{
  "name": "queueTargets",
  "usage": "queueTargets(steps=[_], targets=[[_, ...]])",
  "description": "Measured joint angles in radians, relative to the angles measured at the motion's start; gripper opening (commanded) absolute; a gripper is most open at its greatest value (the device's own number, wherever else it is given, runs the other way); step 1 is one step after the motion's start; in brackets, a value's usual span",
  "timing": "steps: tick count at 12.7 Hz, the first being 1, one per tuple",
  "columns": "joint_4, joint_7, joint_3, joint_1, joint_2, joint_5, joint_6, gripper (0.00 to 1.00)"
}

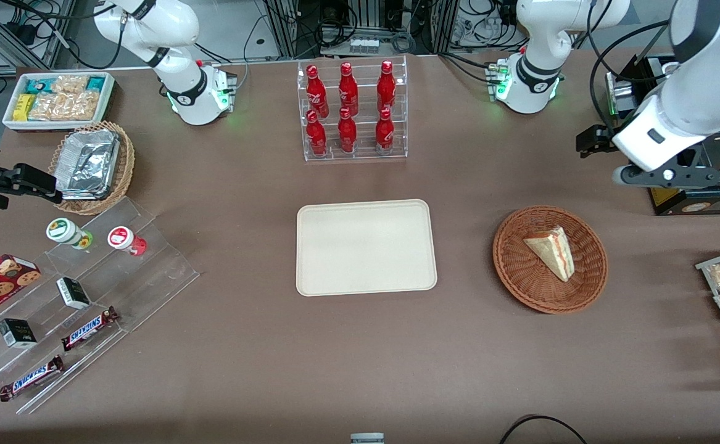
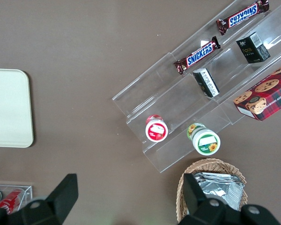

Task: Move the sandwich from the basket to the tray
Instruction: 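Move the left gripper over the sandwich in the wicker basket, then lower the open left gripper and close it on the wrapped sandwich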

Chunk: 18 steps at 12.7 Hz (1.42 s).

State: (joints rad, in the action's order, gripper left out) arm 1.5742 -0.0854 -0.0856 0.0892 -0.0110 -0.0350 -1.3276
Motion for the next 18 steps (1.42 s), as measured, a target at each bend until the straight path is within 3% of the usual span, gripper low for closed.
queueTargets(steps=[6,15,18], targets=[[0.008,-0.003,0.014,0.001,-0.024,0.013,-0.034,1.00],[0.292,-0.128,0.022,-0.011,-0.071,0.013,-0.422,1.00],[0.375,-0.259,0.024,-0.041,-0.071,0.013,-0.547,1.00]])
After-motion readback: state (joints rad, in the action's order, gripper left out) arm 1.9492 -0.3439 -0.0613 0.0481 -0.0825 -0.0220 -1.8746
